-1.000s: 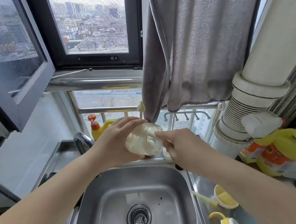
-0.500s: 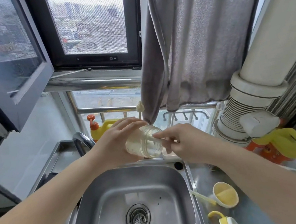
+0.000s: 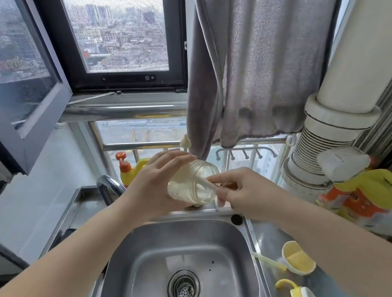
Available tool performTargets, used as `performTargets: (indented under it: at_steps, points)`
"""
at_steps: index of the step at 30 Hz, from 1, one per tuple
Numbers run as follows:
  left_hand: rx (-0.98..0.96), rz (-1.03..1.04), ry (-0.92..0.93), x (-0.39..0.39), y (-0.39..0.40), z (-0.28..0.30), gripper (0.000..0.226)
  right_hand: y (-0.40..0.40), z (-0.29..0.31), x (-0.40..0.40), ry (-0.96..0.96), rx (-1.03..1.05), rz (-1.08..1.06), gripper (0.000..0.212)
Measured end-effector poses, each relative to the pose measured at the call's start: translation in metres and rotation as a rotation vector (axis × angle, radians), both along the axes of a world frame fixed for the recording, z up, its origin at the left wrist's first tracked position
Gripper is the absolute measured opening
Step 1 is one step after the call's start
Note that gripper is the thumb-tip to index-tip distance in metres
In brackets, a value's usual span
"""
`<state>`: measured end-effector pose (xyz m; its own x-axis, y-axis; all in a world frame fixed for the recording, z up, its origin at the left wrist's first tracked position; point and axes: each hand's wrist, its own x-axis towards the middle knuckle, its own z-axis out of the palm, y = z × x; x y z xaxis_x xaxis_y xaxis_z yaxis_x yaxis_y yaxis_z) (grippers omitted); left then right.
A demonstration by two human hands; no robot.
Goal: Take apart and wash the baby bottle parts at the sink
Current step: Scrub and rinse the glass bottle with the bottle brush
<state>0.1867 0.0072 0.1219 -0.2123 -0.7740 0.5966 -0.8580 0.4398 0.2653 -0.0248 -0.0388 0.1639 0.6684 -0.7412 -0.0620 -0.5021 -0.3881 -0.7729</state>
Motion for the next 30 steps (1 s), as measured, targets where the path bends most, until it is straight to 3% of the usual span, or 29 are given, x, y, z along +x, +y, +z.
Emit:
performTargets:
  at_steps: [2,4,8,11,14,18,20,23,25,30]
  points:
    - [-0.038,-0.004,0.004,-0.002,-0.002,-0.002,0.072,0.005,-0.004,0.004,-0.096,0.123,0.026,0.029]
    - [-0.054,-0.004,0.013,-0.002,-0.003,-0.004,0.071,0.010,-0.005,0.005,-0.081,0.067,0.096,0.029]
    - [0.006,-0.005,-0.029,0.002,0.000,-0.008,0.071,0.007,0.003,-0.004,0.191,-0.212,0.208,0.033]
    - [-0.001,0.004,0.001,0.000,0.002,-0.008,0.071,0.001,0.006,-0.005,0.368,-0.430,0.136,0.033]
    - [-0.030,0.020,0.033,-0.003,0.000,-0.004,0.073,0.003,0.005,-0.001,0.182,-0.415,0.059,0.027]
    - [-0.060,0.027,0.032,0.000,-0.001,-0.007,0.072,0.016,0.001,0.004,0.008,-0.181,0.150,0.023]
    - [-0.055,0.047,0.020,0.002,0.000,-0.013,0.073,0.012,-0.003,0.001,0.050,-0.241,0.234,0.022]
    - [0.000,0.032,-0.010,0.005,0.002,-0.021,0.072,0.002,-0.003,-0.004,0.285,-0.410,0.359,0.036]
    - [0.011,0.026,0.011,0.005,0.004,-0.023,0.072,-0.003,0.000,-0.005,0.365,-0.458,0.303,0.040]
    - [0.011,0.062,0.095,0.006,0.004,-0.014,0.077,-0.001,0.000,0.001,0.032,-0.181,0.109,0.036]
